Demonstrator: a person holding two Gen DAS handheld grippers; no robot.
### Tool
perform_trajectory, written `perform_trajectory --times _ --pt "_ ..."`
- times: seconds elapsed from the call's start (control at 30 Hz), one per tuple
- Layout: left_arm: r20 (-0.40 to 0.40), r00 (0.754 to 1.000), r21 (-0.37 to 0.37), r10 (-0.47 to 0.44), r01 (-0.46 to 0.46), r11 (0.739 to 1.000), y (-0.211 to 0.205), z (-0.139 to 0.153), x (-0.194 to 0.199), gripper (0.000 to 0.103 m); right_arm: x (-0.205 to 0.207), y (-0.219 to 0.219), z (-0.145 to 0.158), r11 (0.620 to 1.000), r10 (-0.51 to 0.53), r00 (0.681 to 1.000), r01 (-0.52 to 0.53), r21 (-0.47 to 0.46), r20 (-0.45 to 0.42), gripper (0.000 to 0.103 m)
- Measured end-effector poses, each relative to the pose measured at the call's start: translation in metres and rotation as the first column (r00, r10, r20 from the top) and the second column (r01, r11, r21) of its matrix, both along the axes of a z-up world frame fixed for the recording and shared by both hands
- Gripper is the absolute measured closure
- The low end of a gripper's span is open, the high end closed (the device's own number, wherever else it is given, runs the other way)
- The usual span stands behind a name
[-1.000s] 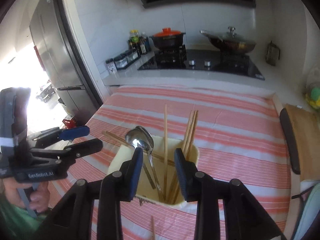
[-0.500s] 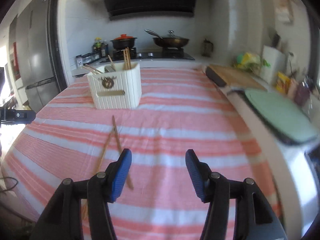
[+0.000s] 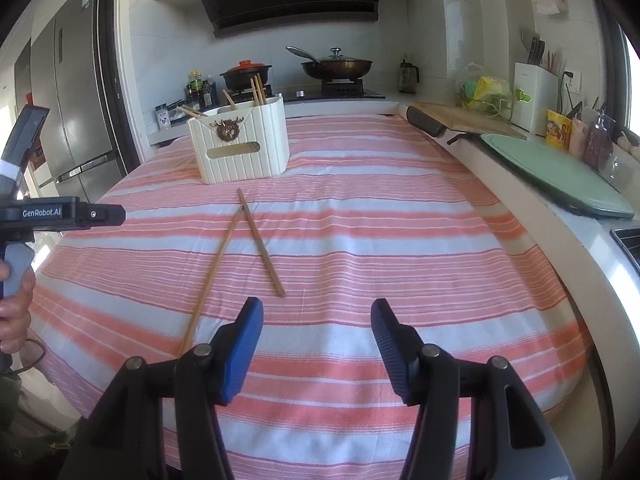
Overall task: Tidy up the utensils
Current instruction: 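Move both open grippers back toward the two chopsticks on the cloth, then close left gripper on one chopstick while right gripper grasps the other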
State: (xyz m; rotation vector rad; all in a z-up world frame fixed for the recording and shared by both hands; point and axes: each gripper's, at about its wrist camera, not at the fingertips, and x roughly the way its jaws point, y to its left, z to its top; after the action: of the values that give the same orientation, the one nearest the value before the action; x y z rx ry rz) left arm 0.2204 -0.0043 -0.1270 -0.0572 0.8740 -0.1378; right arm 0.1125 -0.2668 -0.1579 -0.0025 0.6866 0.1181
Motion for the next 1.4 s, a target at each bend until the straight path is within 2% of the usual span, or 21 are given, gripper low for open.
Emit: perform_trajectory --times 0.2,0.27,0.4,0.47,0.53,0.63,0.73,0.8,0.83,0.9,0.97,1.07,1.23,1.4 --pt "0.0 1.0 0.038 0.019 -0.019 0.999 0.0 -0.006 0.005 0.008 -0.001 0.0 -0.007 1.0 0.001 1.0 -0.001 0.01 -0.014 0.046" --pt "-0.016 1.0 0.008 0.008 -0.008 1.0 -0.002 -0.011 0.006 0.008 0.0 -0.001 -0.008 1.0 -0.005 1.0 0.005 0.018 -0.017 0.046" --pt "-0.068 0.996 -0.118 -0.058 0.049 0.992 -0.013 -0.023 0.01 0.008 0.0 0.0 -0.009 1.0 -0.003 1.0 0.004 0.019 -0.019 0.046" --pt "-0.086 0.992 -0.144 -0.092 0.079 0.986 -0.026 -0.029 0.015 0.009 0.001 0.001 -0.011 1.0 0.0 1.0 0.0 0.017 -0.021 0.046" --pt "-0.086 0.989 -0.137 -0.124 0.111 0.984 -0.042 -0.033 0.021 0.009 0.001 0.001 -0.012 1.0 -0.001 1.0 0.001 0.016 -0.023 0.046" --pt "-0.094 0.981 -0.075 -0.169 0.162 0.984 -0.071 -0.043 0.032 0.013 0.002 -0.001 -0.014 1.0 -0.004 1.0 0.005 0.022 -0.03 0.046" --pt "-0.107 0.975 0.047 -0.192 0.198 0.979 -0.096 -0.058 0.039 0.02 0.002 -0.004 -0.014 1.0 -0.009 0.999 0.01 0.02 -0.032 0.046" --pt "-0.111 0.976 0.101 -0.19 0.201 0.974 -0.102 -0.068 0.039 0.036 0.0 -0.005 -0.013 1.0 -0.014 0.999 0.014 0.011 -0.031 0.046" --pt "-0.08 0.979 0.102 -0.19 0.197 0.975 -0.1 -0.066 0.035 0.039 0.0 -0.006 -0.012 1.0 -0.017 0.999 0.017 0.006 -0.031 0.046" --pt "-0.061 0.979 0.102 -0.194 0.199 0.975 -0.095 -0.064 0.03 0.073 -0.001 -0.008 -0.011 1.0 -0.024 0.999 0.024 -0.005 -0.033 0.046" --pt "-0.062 0.981 0.101 -0.186 0.192 0.976 -0.087 -0.062 0.03 0.093 0.001 -0.009 -0.011 1.0 -0.029 0.999 0.028 -0.013 -0.044 0.046" --pt "-0.081 0.983 0.05 -0.164 0.169 0.984 -0.065 -0.061 0.033 0.097 0.014 0.0 -0.009 1.0 0.001 0.998 -0.003 -0.024 -0.068 0.046" --pt "-0.089 0.99 0.043 -0.113 0.117 0.992 -0.032 -0.061 0.028 0.098 0.06 0.034 -0.004 0.989 0.112 0.984 -0.124 -0.079 -0.14 0.046" --pt "-0.099 0.995 0.035 -0.029 0.033 0.999 0.006 -0.063 0.019 0.098 0.112 0.068 -0.025 0.966 0.164 0.965 -0.199 -0.163 -0.205 0.046"
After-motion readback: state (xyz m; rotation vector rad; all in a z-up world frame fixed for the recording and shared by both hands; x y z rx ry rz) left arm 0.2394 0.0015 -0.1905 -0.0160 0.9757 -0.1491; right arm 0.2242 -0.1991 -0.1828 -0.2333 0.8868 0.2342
